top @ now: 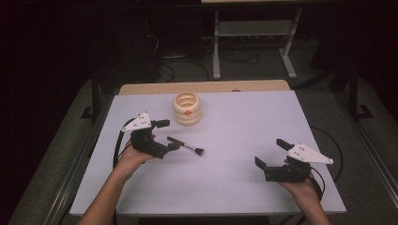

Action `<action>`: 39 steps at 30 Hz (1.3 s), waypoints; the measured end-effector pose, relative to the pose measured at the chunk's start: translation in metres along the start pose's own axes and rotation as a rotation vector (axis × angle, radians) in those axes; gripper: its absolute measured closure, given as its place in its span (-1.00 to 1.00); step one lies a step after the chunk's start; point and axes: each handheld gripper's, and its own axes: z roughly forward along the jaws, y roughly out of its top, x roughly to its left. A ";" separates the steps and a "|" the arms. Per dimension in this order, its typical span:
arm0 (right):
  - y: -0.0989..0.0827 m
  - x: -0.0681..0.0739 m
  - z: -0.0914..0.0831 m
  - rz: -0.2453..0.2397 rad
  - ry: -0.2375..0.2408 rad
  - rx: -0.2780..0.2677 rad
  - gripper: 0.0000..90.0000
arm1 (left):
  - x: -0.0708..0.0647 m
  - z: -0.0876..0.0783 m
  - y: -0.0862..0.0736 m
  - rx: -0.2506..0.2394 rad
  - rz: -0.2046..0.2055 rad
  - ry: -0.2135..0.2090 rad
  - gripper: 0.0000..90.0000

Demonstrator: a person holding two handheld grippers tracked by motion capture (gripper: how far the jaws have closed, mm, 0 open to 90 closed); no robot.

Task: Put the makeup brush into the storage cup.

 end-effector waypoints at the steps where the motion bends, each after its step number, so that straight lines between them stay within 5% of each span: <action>1: 0.000 0.000 0.000 -0.005 -0.001 -0.004 -1.00 | 0.000 0.000 0.001 0.002 0.001 -0.001 -1.00; 39: 0.001 -0.002 -0.001 0.002 -0.007 -0.011 -1.00 | 0.008 0.021 0.024 -0.034 0.040 -0.012 -1.00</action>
